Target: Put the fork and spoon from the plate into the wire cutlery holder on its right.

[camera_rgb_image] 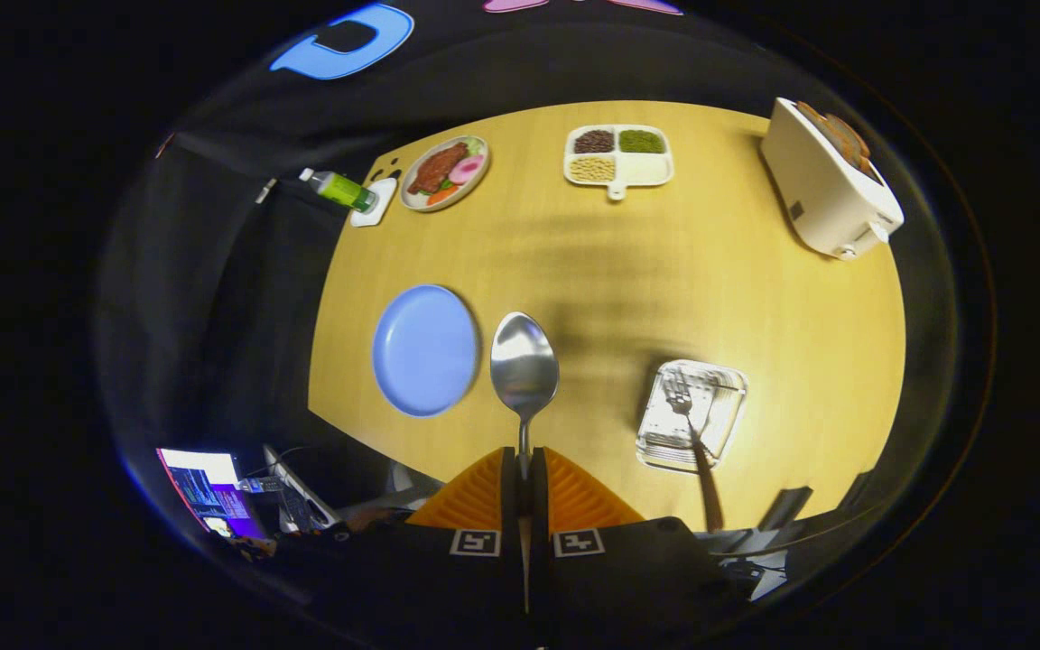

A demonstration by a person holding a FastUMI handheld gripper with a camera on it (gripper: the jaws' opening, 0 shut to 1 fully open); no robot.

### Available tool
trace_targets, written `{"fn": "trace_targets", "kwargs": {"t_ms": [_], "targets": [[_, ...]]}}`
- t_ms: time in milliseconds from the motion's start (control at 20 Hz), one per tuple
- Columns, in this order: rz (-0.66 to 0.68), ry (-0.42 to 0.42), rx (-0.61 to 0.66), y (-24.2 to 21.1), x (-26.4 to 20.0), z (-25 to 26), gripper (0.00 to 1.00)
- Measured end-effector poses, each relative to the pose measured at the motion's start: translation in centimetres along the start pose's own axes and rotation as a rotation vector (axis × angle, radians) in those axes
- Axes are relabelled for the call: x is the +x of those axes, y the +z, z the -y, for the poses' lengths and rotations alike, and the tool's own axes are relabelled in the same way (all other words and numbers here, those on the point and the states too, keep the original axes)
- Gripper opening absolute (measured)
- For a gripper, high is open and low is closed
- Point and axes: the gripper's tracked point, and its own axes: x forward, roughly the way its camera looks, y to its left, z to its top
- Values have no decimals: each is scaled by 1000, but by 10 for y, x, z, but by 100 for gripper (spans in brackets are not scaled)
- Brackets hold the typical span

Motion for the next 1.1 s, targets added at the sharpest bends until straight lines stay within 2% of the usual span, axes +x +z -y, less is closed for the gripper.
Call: {"fn": "trace_targets", "kwargs": {"t_ms": [300,700,1100], "targets": [[-191,-135,17,-37,-12,79,7],[-455,-202,33,-26,15,96,7],[-570,-243,44,-18,44,104,8]]}}
